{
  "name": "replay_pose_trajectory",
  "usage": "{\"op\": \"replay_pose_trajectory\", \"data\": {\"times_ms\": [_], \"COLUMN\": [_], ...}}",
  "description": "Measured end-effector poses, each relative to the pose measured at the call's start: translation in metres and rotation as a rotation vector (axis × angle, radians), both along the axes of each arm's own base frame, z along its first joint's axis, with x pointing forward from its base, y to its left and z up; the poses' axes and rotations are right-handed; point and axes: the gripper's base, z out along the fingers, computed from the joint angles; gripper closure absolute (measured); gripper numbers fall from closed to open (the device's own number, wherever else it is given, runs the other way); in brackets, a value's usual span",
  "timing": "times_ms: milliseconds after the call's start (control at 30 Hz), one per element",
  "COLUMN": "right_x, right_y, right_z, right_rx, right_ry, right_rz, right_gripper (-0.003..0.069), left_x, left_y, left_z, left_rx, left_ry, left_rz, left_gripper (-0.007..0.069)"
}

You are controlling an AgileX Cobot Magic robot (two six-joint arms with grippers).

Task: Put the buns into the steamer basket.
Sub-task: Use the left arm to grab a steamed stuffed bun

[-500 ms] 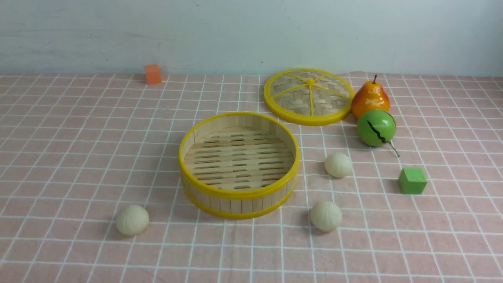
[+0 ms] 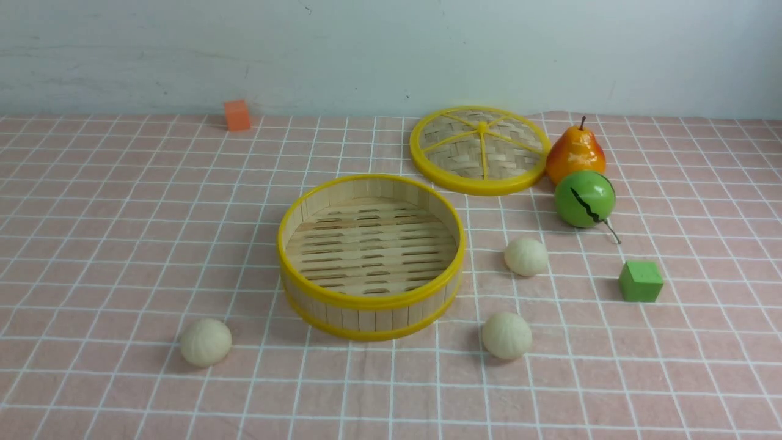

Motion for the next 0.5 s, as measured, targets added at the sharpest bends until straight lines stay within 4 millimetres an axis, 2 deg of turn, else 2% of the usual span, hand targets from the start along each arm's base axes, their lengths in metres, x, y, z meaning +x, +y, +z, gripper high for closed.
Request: {"op": "replay_pose_trajectory", "data": {"times_ms": [500], "right_x": [0.0], "right_y": [-0.0006], "right_z": [0.0001], "right_rx": [-0.016], "right_ry": [-0.001], "right_rz": [-0.001], "right_gripper": [0.042], "left_x": [0.0002], "left_y": [-0.0001], "left_z": [0.0005], "left_rx": [-0.005], "left_ry": [-0.006], "left_rz": [0.0], "left_gripper": [0.0388]}}
